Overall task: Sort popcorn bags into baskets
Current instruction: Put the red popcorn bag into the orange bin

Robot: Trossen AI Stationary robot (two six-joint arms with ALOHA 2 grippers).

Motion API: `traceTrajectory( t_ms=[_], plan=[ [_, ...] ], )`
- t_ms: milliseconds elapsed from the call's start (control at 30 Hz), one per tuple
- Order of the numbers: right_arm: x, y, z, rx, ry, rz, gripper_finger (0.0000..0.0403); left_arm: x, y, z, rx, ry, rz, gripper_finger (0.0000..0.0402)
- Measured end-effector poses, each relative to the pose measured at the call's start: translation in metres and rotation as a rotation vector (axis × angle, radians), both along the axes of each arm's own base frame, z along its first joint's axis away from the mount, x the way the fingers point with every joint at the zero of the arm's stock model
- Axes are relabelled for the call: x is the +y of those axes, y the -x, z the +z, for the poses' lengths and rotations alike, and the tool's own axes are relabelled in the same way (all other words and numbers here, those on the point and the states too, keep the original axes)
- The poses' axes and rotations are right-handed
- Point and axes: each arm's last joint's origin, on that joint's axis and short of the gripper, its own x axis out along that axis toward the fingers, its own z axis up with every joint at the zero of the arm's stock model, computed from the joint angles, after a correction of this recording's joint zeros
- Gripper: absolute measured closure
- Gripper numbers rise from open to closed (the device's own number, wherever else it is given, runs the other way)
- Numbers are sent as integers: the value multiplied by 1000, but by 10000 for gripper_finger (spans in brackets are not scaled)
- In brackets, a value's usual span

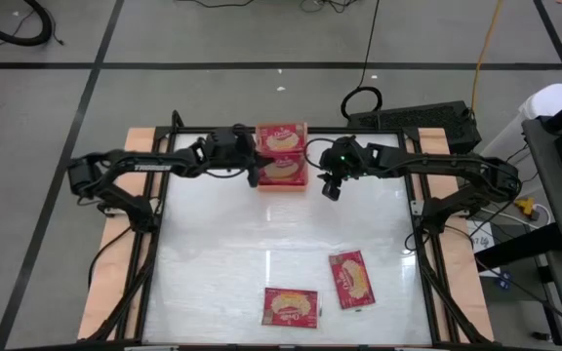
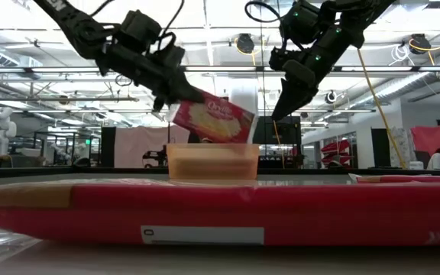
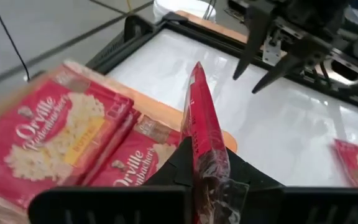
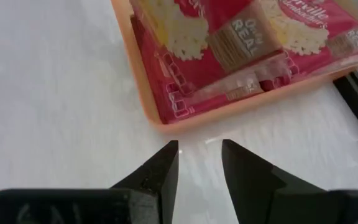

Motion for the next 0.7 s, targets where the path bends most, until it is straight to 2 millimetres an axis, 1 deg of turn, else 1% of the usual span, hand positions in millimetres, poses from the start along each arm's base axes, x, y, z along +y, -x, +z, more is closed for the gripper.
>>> traceTrajectory(
  t_ms=[233,300,533,600,700],
  plan=[
    [6,8,7,14,75,-40,299,3,-4,-12,14,92,37,365],
    [8,11,10,-24,95,-34,303,4,-5,-13,12,97,38,363],
    [17,38,1,-155,115,-52,309,1,-6,-15,23,113,39,360],
    [21,46,-3,-205,128,-50,309,1,-6,-15,25,100,33,350],
    [30,55,-7,-289,150,-28,309,2,-6,-15,33,92,55,315]
  ],
)
